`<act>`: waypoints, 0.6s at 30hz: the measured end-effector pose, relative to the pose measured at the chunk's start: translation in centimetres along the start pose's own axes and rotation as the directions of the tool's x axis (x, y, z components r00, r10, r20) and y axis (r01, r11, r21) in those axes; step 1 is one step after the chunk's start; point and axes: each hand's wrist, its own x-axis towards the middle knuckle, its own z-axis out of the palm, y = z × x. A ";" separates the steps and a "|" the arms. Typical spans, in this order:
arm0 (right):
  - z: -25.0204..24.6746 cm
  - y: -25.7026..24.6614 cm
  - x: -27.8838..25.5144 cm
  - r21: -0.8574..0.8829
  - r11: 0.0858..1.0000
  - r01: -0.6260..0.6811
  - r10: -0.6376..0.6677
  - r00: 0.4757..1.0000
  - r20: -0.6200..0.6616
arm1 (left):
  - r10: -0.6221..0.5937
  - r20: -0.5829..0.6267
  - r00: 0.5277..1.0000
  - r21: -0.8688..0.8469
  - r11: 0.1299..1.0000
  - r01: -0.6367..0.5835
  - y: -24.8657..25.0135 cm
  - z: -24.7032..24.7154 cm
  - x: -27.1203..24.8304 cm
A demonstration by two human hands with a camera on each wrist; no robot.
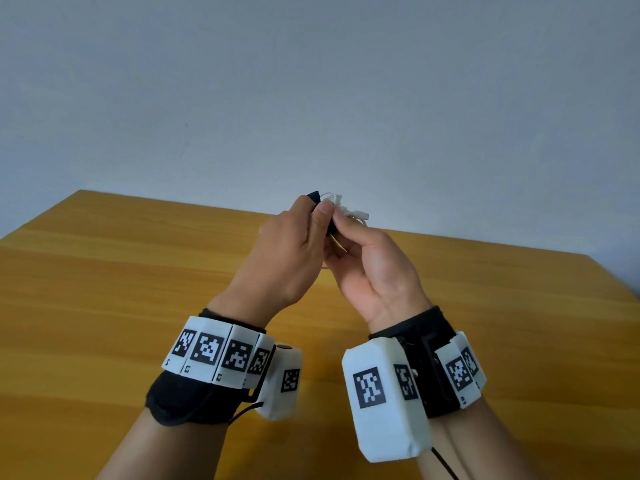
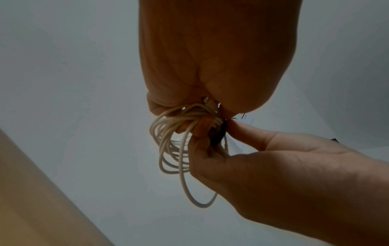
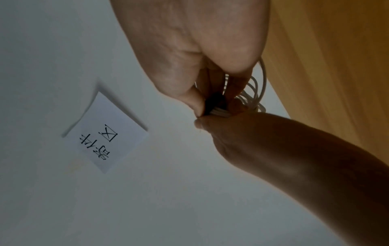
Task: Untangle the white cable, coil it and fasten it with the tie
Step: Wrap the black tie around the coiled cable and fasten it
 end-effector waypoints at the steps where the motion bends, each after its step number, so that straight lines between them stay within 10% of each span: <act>1: 0.0 -0.1 0.0 0.008 1.000 -0.005 0.005 1.000 -0.001 | 0.000 0.003 1.000 0.010 1.000 0.000 -0.1 0.1 0.0; 18: -0.2 -0.3 0.0 0.069 0.988 -0.141 0.149 0.981 -0.127 | -0.077 0.031 0.997 0.156 0.985 0.071 -0.6 0.3 -0.1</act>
